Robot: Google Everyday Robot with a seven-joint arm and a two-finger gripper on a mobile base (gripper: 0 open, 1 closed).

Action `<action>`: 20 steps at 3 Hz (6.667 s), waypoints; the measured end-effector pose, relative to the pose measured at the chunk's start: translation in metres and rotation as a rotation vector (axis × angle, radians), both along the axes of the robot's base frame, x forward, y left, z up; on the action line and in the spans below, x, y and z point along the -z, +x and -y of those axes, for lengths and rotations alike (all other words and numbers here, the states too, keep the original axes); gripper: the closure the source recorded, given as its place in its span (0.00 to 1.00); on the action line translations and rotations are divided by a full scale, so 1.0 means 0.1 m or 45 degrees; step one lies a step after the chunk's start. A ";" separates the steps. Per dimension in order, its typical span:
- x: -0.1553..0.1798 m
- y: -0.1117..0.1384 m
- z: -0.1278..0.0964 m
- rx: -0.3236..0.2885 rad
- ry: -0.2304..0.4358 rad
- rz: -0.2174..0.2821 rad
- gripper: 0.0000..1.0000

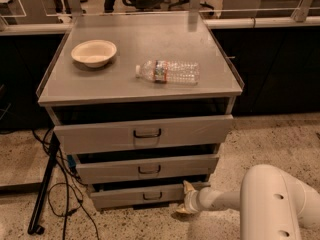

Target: Open bottom drawer

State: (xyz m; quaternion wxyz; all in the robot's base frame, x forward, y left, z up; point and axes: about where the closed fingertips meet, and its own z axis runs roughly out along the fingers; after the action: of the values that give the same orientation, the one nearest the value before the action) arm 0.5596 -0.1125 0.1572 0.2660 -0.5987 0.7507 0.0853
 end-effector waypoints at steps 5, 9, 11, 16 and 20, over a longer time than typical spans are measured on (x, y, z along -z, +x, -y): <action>-0.31 0.00 0.00 0.000 0.000 0.000 1.00; -0.31 0.00 0.00 0.000 0.000 0.000 0.00; -0.26 -0.10 0.07 0.007 0.017 -0.019 1.00; -0.31 -0.18 0.17 0.027 0.043 -0.037 0.34; -0.29 -0.43 0.37 0.047 0.107 -0.025 0.63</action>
Offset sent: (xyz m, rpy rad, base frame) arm -0.1091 -0.0247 0.0002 0.0329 0.0117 -0.0137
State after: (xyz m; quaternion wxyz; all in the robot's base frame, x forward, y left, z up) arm 0.5170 -0.1497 0.1867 0.2848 -0.5723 0.7600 0.1177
